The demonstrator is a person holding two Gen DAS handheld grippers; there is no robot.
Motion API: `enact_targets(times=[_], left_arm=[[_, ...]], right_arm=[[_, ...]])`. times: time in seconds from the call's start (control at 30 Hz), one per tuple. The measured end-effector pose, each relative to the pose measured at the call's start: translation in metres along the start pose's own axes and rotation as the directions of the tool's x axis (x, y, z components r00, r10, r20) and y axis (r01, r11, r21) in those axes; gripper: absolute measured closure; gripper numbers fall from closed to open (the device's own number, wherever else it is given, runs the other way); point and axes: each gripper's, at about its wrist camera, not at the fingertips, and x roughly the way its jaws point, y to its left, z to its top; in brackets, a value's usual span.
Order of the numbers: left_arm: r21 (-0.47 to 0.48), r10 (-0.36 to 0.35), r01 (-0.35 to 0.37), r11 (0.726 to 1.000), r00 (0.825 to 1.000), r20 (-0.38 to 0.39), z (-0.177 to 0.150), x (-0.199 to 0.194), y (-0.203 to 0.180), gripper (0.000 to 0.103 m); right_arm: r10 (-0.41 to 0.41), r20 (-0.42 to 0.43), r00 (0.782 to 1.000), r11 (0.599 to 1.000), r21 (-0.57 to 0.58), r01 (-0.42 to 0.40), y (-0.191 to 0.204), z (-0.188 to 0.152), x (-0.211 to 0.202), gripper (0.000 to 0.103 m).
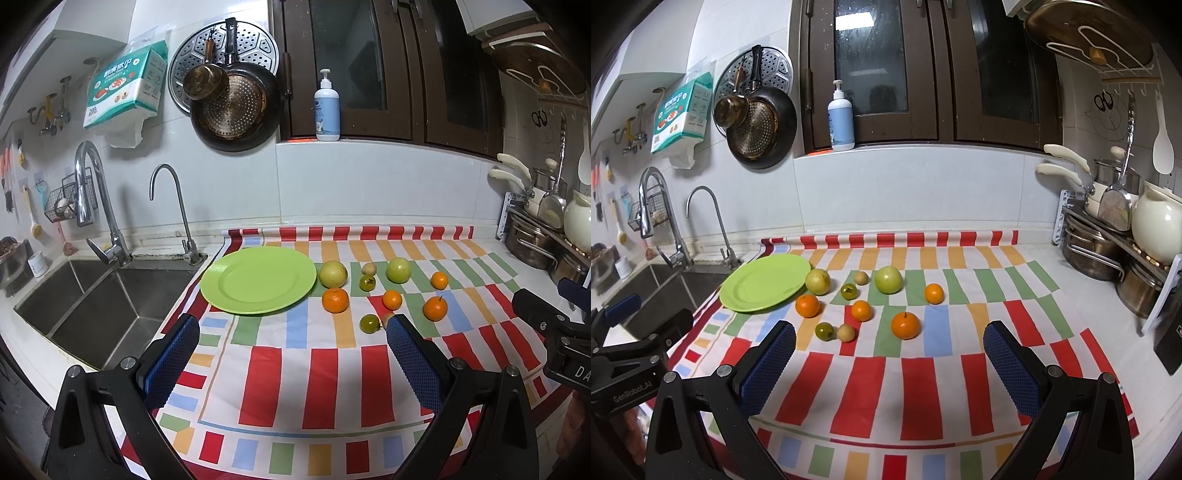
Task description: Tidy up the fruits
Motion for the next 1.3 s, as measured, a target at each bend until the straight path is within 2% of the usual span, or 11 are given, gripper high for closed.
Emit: enact_targets(times=[0.57, 1.0, 1.2, 1.3], left_arm=[[0.001, -0.019, 0.019, 1.000, 1.000, -0.005, 0.000, 0.003, -0.004, 0.000], [-0.008, -0.100, 0.100, 0.995, 0.994, -0.039, 0.001, 0.021, -0.008, 0.000], [0.041, -0.094, 0.095, 0.995, 0.995, -0.036, 0.005, 0.035, -0.018, 0.001], [0.077, -0.093, 0.096, 0.992, 0.995, -0.040, 0.007, 0.047, -0.026, 0.005]], right_arm=[[-0.003, 0.000, 1.000, 1.000, 0.000, 0.003, -0.001, 0.000, 0.000, 0.000], [-0.011, -0.021, 1.000, 1.000, 0.007, 0.011, -0.006, -0.001, 0.015, 0.000], [-0.009, -0.032, 0.999, 1.000, -0.001, 0.009, -0.008, 0.000, 0.032, 0.000], [-0.004, -0.043, 0.999, 1.000, -0.003, 0.004, -0.010, 0.001, 0.044, 0.000]])
